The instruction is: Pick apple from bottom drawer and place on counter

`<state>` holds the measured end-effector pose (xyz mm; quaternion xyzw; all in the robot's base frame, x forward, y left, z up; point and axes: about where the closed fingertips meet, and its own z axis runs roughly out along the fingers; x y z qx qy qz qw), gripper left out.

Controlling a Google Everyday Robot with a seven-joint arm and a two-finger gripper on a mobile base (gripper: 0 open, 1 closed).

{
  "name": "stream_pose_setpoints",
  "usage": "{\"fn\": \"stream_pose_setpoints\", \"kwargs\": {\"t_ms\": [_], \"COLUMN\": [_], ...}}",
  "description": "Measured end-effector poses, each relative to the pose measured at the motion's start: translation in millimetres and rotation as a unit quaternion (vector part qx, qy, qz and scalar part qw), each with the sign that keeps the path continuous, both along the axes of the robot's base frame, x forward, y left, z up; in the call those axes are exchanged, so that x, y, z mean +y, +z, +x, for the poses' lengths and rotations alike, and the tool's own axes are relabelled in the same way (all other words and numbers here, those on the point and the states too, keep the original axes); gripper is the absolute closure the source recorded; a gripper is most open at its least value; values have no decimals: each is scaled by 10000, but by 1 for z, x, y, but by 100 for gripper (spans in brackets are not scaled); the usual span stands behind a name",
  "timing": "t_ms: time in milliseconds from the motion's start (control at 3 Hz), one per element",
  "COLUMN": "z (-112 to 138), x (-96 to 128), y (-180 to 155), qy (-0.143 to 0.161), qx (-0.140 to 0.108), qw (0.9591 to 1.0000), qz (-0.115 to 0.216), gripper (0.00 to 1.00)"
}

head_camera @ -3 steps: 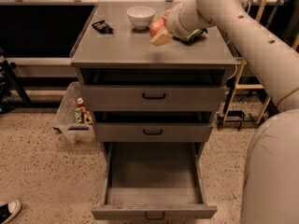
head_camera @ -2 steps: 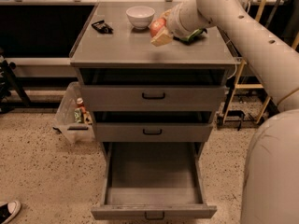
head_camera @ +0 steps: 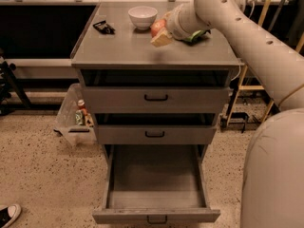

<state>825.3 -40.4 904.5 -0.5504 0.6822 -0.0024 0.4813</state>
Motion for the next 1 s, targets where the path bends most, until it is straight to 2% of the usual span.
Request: {"fn": "stream_pose_setpoints", "kwargs": {"t_ms": [333, 667, 1000], "z": [9, 14, 17], "x": [0, 0, 4], "y": [-10, -21, -32], "qy": [-540, -1077, -1453], "qx": [489, 1156, 1678], "qw": [9972, 9858, 9699], "qz": [175, 564, 1003], "gripper": [100, 100, 100]}}
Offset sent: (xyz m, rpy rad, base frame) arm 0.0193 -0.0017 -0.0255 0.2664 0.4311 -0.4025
